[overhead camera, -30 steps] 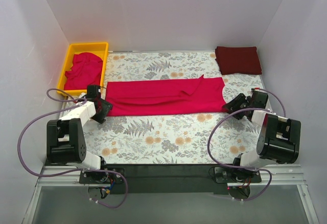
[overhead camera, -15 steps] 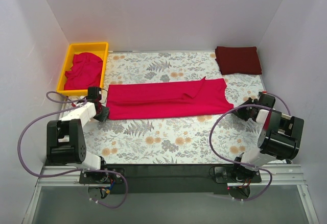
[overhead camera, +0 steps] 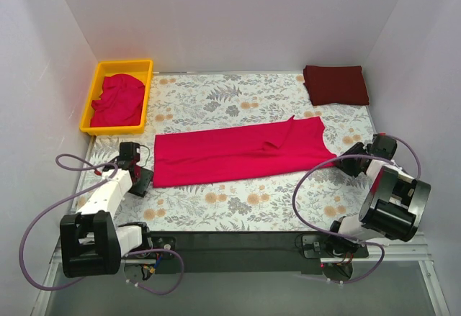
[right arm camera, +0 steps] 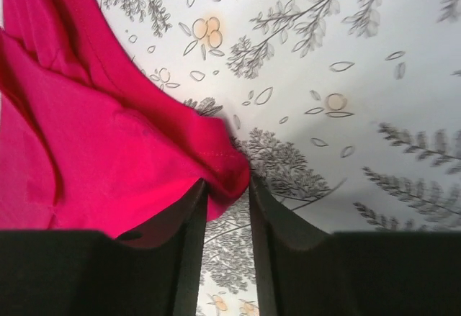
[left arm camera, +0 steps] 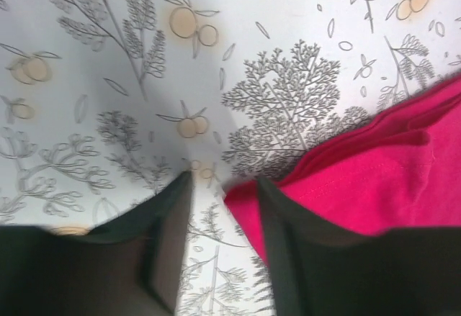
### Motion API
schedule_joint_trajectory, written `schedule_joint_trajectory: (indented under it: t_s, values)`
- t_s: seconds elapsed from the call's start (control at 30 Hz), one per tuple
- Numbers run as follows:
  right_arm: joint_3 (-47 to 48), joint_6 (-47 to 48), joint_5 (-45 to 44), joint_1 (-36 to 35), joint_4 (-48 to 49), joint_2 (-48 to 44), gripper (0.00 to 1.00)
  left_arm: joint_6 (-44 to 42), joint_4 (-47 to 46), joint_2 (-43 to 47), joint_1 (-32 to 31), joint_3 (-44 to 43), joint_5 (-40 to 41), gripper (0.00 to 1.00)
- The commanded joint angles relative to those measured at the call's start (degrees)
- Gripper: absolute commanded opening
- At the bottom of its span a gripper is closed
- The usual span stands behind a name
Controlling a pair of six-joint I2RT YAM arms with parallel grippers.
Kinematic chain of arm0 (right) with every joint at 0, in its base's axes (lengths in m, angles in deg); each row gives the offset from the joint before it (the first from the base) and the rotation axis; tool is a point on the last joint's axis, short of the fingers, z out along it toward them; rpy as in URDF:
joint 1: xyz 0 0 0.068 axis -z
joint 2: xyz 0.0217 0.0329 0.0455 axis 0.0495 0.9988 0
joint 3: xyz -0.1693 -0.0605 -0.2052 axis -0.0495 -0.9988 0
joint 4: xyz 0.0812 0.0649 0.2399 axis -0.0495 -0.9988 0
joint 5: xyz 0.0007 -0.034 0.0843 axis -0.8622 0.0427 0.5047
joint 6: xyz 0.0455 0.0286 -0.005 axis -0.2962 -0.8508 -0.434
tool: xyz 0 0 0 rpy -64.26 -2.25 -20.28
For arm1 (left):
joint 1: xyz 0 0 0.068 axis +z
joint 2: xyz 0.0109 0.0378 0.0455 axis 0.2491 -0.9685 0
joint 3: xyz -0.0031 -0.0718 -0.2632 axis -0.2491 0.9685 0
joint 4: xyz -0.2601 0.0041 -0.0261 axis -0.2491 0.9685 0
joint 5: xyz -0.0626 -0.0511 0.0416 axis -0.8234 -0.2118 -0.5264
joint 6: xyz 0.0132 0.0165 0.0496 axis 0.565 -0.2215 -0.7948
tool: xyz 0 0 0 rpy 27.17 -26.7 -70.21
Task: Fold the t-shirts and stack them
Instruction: Fold the tshirt
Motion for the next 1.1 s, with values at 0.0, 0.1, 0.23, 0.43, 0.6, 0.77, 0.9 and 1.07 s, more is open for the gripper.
schedule_joint_trajectory:
  t_s: [0.0,0.1,0.23,0.43,0.6,0.77,0.9,1.07]
  values:
    - [1.5,4.4,-6.3,1.1,-3.3,-3.5,0.43,-1.2,4.5,4.0,0.7,-2.7,4.7,0.46]
    - [3.3,6.0,-8.3,0.4,-5.4,-7.1,0.54,-4.6,6.9,6.2,0.6,-8.4,7.4,0.54]
    - [5.8,7.3,-11.1,-3.7,-6.8,-11.3,0.58,-9.9,6.0,7.3,0.3,-14.8,5.9,0.55]
    - [10.7,9.0,-5.4,-14.0,-5.7,-9.6,0.58,-17.5,1.5,1.7,-2.8,-19.2,-4.0,0.56]
    - [12.1,4.9,-1.3,-21.4,-1.6,-4.1,0.57,-24.4,-7.3,-0.4,-6.3,-16.2,-8.5,0.64]
    - [14.3,-0.1,0.1,-24.4,6.2,3.1,0.53,-28.5,-13.5,-1.9,-8.7,-12.6,-8.9,0.70]
    - [19.1,-1.4,0.4,-24.5,9.1,8.7,0.50,-29.8,-17.3,-3.0,-10.9,-8.9,-9.4,0.69]
    - [25.7,-3.7,1.1,-24.7,10.8,17.1,0.50,-30.3,-17.8,-3.5,-10.9,-9.6,-10.0,0.68]
